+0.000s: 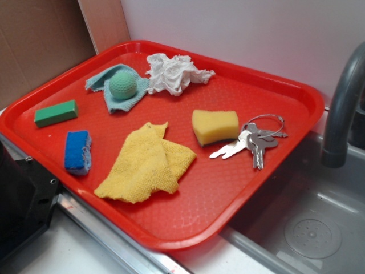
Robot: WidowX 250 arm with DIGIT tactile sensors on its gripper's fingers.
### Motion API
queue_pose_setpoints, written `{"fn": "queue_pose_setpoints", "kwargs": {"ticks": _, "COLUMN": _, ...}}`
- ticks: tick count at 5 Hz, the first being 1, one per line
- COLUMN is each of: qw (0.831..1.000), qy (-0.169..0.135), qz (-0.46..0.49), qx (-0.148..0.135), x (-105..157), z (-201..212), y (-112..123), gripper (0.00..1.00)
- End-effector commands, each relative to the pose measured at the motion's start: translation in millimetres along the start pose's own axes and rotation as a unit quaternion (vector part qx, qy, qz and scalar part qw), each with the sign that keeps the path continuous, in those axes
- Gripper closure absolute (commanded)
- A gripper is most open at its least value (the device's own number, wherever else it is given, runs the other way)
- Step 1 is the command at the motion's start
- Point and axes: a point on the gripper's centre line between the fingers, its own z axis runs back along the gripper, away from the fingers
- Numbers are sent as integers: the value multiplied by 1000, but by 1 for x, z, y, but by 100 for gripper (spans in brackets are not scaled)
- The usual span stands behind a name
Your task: Grab the green block.
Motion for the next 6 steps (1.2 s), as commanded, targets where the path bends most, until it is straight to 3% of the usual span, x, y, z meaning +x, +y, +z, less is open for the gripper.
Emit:
{"fn": "queue_pose_setpoints", "kwargs": {"ticks": 1, "qw": 1000, "qy": 0, "qz": 0, "qx": 0, "x": 0, "z": 0, "y": 0, "gripper": 0}}
{"fn": "queue_pose_setpoints", "kwargs": {"ticks": 2, "qw": 992, "qy": 1, "qz": -122, "qx": -14, "x": 17, "z": -52, "y": 11, "gripper": 0}}
{"fn": "queue_pose_setpoints", "kwargs": {"ticks": 3, "qw": 987, "qy": -16, "qz": -159, "qx": 9, "x": 24, "z": -93, "y": 41, "gripper": 0}}
{"fn": "queue_pose_setpoints", "kwargs": {"ticks": 4, "qw": 989, "qy": -10, "qz": -147, "qx": 28, "x": 30, "z": -118, "y": 82, "gripper": 0}}
{"fn": "queue_pose_setpoints", "kwargs": {"ticks": 5, "qw": 987, "qy": -7, "qz": -146, "qx": 66, "x": 31, "z": -136, "y": 118, "gripper": 0}}
{"fn": "queue_pose_setpoints", "kwargs": {"ticks": 6, "qw": 985, "qy": -2, "qz": -151, "qx": 79, "x": 40, "z": -158, "y": 147, "gripper": 0}}
